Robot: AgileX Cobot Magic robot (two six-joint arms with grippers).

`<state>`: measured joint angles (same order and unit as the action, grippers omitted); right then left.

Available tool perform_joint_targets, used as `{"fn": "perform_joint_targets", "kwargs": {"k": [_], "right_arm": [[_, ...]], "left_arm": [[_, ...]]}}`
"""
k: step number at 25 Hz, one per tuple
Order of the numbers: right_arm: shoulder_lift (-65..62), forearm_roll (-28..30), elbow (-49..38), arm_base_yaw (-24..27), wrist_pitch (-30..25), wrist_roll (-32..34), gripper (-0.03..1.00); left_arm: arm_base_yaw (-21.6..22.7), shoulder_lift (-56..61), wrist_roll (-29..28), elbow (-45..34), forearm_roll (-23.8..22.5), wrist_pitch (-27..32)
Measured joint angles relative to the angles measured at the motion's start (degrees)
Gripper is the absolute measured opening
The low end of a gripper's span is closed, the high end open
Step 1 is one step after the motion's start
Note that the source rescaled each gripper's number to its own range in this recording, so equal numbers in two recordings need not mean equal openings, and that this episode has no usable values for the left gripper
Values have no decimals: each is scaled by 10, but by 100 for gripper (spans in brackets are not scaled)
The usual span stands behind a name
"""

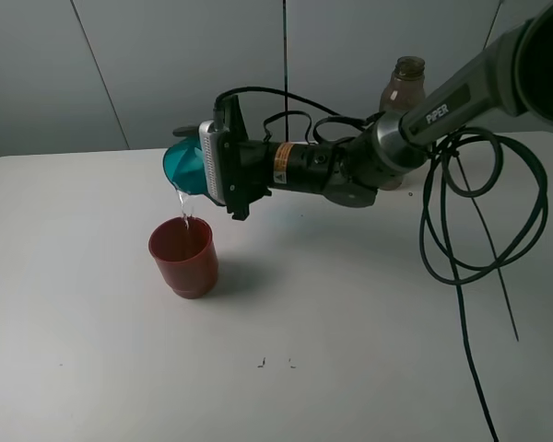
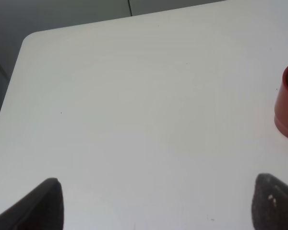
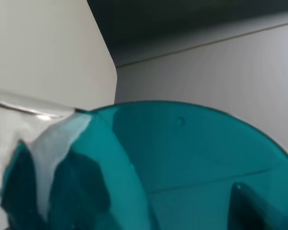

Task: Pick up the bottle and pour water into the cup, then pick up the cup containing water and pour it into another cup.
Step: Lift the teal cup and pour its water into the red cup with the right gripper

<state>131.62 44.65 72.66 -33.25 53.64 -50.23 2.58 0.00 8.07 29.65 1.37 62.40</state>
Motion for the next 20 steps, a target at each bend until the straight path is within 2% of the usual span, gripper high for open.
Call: {"fn": "perform_joint_targets", "kwargs": {"k": [10, 20], "right_arm": [[0, 0, 1, -8, 31, -33, 1], [0, 0, 1, -10, 34, -134, 1]], "left_arm": [[0, 0, 0, 0, 0, 0], [0, 0, 0, 0, 0, 0]]}}
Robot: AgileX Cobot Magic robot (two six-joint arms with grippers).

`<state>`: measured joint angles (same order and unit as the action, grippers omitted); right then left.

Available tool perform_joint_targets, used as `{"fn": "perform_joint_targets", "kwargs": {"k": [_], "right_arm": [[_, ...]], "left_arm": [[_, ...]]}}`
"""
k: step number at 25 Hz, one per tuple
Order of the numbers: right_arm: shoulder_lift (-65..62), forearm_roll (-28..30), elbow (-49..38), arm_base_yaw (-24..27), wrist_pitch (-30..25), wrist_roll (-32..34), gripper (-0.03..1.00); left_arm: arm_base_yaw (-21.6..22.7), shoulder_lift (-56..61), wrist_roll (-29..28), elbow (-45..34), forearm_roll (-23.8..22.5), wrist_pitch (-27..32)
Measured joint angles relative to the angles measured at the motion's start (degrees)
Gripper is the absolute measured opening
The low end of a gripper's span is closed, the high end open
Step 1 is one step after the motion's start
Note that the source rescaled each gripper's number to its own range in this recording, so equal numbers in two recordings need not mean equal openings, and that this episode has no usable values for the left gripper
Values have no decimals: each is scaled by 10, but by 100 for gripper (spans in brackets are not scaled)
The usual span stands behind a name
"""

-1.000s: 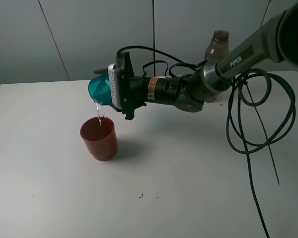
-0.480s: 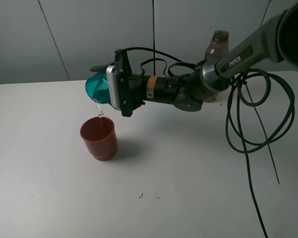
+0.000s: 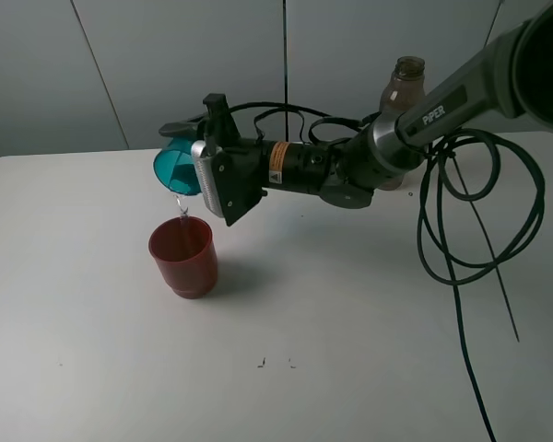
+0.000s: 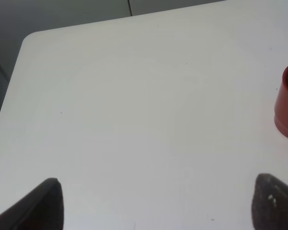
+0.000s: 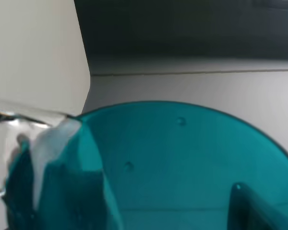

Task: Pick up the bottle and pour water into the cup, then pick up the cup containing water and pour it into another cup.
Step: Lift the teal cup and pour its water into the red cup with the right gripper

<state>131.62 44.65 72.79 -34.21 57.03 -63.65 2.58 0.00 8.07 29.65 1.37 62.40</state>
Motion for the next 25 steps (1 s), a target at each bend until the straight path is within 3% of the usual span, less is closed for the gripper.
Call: {"fn": "perform_joint_targets", "kwargs": {"k": [9, 21, 25], "right_arm": [[0, 0, 0, -1, 3, -85, 1], [-1, 44, 0, -4, 31, -96, 1], [-1, 51, 0, -5, 36, -127, 1]], "left_arm": [[0, 0, 0, 0, -1, 0], [0, 0, 0, 0, -1, 0], [0, 0, 0, 0, -1, 0]]}}
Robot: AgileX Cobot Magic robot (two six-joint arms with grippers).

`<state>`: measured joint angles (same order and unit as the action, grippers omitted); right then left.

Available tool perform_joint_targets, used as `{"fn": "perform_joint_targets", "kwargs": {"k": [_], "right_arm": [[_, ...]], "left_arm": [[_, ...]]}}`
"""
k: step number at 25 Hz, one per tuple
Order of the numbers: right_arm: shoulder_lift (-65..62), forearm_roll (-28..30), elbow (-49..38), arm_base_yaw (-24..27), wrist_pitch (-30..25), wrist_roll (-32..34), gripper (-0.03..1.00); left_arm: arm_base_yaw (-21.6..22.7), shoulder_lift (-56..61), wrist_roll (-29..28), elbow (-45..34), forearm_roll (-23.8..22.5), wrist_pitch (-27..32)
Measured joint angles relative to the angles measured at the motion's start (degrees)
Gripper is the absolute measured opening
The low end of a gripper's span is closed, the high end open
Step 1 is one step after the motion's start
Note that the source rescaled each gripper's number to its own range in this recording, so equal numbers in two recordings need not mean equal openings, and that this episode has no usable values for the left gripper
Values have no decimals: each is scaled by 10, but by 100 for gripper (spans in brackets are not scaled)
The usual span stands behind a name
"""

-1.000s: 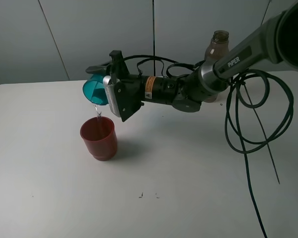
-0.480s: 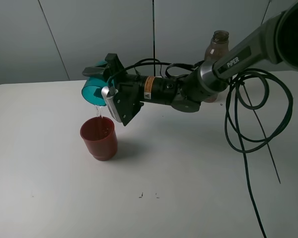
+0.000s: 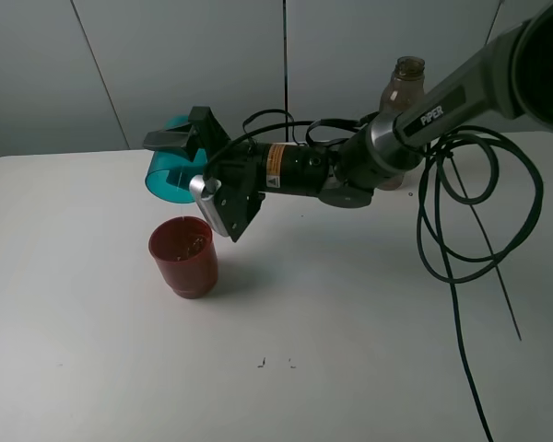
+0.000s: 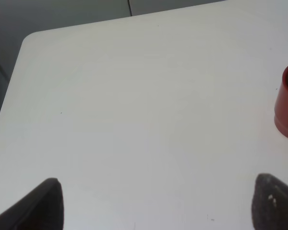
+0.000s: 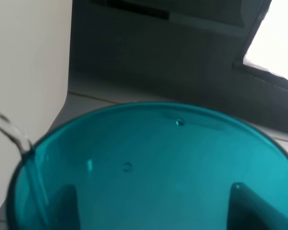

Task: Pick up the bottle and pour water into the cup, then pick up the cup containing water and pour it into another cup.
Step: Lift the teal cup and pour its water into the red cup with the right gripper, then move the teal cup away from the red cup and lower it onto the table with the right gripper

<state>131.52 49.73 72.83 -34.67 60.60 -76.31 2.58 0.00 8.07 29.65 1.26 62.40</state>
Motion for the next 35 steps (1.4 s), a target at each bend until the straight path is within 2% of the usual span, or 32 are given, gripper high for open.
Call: {"fn": "perform_joint_targets", "kwargs": {"k": [6, 8, 11, 20, 23, 27, 30, 35], "right_arm": [[0, 7, 0, 0, 1, -8, 1], [0, 7, 0, 0, 1, 15, 1], [0, 7, 0, 0, 0, 86, 1], [0, -10, 0, -1, -22, 390, 1], [-1, -60, 0, -1, -26, 474, 1], [-17, -132, -1, -1, -43, 555, 1], [-39, -222, -15, -1, -43, 601, 1], [-50, -396, -44, 1, -58, 619, 1]], "left_arm": [[0, 0, 0, 0, 0, 0], [0, 0, 0, 0, 0, 0], [0, 0, 0, 0, 0, 0], [0, 0, 0, 0, 0, 0], [0, 0, 1, 0, 0, 0], [0, 0, 1, 0, 0, 0], [0, 0, 1, 0, 0, 0], [0, 0, 1, 0, 0, 0]]}}
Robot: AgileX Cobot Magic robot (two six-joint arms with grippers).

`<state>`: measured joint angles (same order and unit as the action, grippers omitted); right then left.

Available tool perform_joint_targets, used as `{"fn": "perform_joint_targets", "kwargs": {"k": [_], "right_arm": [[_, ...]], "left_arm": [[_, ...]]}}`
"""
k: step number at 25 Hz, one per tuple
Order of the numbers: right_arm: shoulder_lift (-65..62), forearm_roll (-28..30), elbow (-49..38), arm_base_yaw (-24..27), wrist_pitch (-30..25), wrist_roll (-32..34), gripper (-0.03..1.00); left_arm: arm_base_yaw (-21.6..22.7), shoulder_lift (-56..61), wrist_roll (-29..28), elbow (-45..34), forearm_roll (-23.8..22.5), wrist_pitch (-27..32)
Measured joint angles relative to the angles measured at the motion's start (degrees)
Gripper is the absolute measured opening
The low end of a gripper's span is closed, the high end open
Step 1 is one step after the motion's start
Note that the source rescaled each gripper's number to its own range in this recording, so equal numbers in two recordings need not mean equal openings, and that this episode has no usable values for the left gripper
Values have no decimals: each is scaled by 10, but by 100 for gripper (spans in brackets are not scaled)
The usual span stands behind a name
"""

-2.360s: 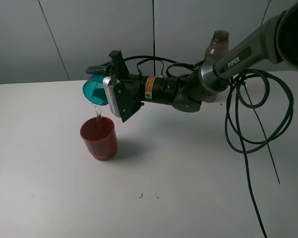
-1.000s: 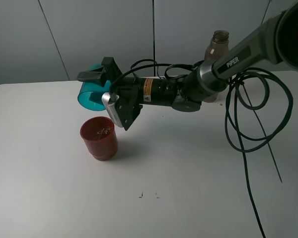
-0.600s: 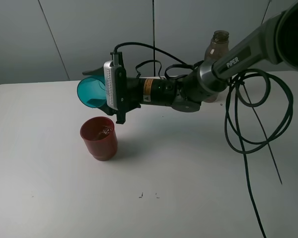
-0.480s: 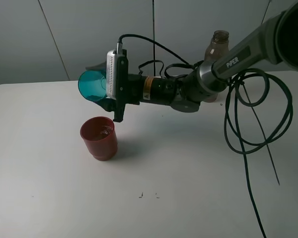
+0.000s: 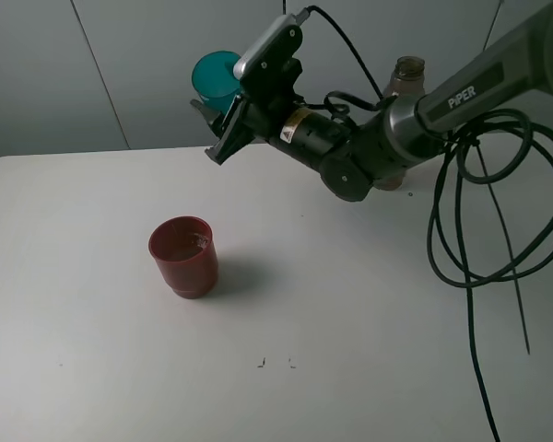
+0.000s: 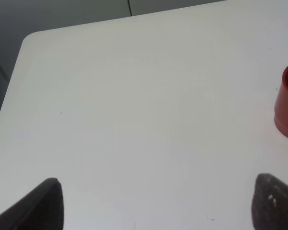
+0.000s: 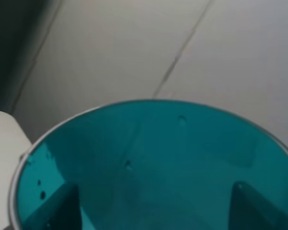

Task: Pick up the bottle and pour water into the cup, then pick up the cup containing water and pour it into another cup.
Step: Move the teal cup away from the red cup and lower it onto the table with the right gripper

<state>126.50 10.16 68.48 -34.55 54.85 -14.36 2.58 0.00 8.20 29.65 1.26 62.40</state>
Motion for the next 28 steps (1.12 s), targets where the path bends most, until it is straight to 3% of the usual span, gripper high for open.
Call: {"fn": "perform_joint_targets", "kwargs": {"k": [8, 11, 14, 19, 23, 28], "right_arm": [[0, -166, -36, 5, -59, 2, 1], [1, -171, -37, 15, -103, 2, 1], [12, -171, -37, 24, -112, 16, 1], [49, -169, -37, 35, -104, 107, 1], [86, -161, -32, 38, -51, 151, 1], [113, -151, -16, 38, -10, 162, 1]], "left_arm": [[0, 0, 0, 0, 0, 0], [0, 0, 0, 0, 0, 0], [0, 0, 0, 0, 0, 0], [0, 0, 0, 0, 0, 0], [0, 0, 0, 0, 0, 0], [0, 0, 0, 0, 0, 0]]}}
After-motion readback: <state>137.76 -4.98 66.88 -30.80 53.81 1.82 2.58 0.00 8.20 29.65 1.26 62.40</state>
